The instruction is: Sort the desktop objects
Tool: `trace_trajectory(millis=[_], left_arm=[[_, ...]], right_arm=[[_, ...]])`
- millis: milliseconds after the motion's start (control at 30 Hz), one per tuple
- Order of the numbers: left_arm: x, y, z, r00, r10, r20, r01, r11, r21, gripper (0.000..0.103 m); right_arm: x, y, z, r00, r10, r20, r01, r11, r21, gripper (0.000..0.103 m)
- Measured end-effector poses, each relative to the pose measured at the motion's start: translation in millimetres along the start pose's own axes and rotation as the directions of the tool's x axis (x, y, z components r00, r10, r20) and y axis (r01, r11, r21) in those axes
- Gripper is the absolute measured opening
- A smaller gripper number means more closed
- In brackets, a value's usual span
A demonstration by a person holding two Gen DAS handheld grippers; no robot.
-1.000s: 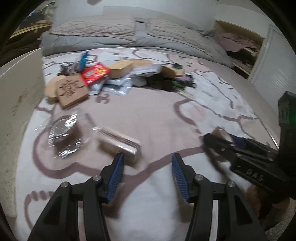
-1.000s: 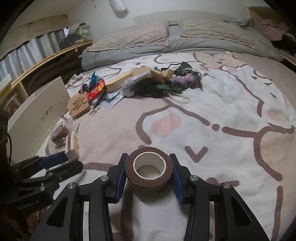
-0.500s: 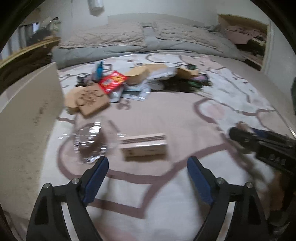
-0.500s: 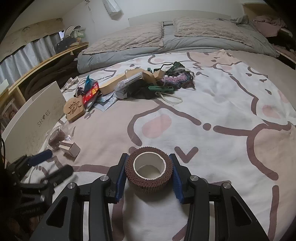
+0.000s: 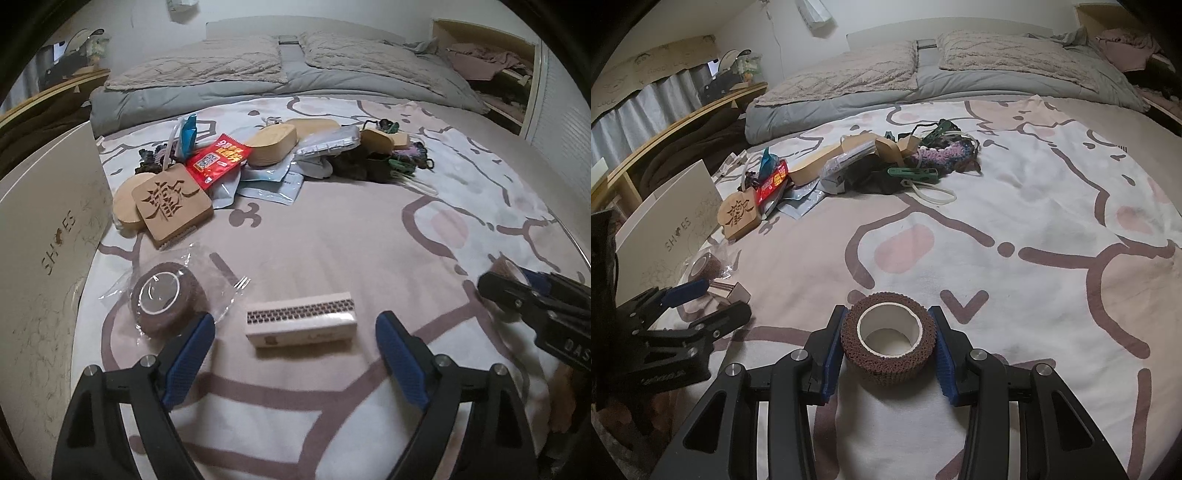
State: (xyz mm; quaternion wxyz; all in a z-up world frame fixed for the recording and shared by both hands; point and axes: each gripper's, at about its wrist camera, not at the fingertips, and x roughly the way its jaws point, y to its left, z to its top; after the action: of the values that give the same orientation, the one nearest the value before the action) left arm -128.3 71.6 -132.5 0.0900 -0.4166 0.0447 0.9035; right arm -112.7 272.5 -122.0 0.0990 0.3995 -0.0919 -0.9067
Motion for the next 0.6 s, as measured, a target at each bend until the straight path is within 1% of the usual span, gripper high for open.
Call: trace_trajectory(millis=[33, 67, 100, 167, 200, 233, 400, 600], left_arm=[[1, 1, 1, 1.0, -0.002, -0.002, 0.002, 1.0, -0.007, 0.085], [2, 3, 2, 1.0, -0.004, -0.005, 0.004, 1.0, -0.015, 0.078], [3, 4, 2, 1.0, -0.007, -0.009, 0.006, 1.0, -0.021, 0.075], [4, 5, 1, 1.0, -0.013, -0.013, 0.012, 0.999, -0.034, 0.065], [4, 6, 0, 1.0, -0.012, -0.012, 0.012, 0.999, -0.038, 0.062], [4, 7, 0, 1.0, -0.01, -0.011, 0.01, 0.999, -0.043, 0.055], [0, 10, 0, 1.0, -0.006, -0.001, 0.006, 0.998, -0.059, 0.056], [-12, 8, 2, 0.999, 0.006, 0.037, -0.004, 0.999, -0.052, 0.056]], right_arm=[[0, 0, 0, 1.0, 0.0, 0.0, 0.0, 1.0, 0.0, 0.044], [0, 0, 0, 1.0, 0.0, 0.0, 0.0, 1.0, 0.0, 0.044], [0, 1, 0, 1.0, -0.001, 0.0, 0.001, 1.0, -0.001, 0.044], [1, 0, 0, 1.0, -0.002, 0.0, 0.002, 1.0, -0.003, 0.044], [1, 1, -1, 1.0, -0.003, 0.0, 0.003, 1.0, -0.004, 0.044], [0, 1, -1, 1.0, -0.004, 0.001, 0.004, 1.0, -0.005, 0.044], [0, 1, -1, 1.0, -0.006, 0.004, 0.006, 1.0, -0.009, 0.044], [-7, 5, 1, 0.999, -0.011, 0.031, 0.012, 1.0, -0.022, 0.044]])
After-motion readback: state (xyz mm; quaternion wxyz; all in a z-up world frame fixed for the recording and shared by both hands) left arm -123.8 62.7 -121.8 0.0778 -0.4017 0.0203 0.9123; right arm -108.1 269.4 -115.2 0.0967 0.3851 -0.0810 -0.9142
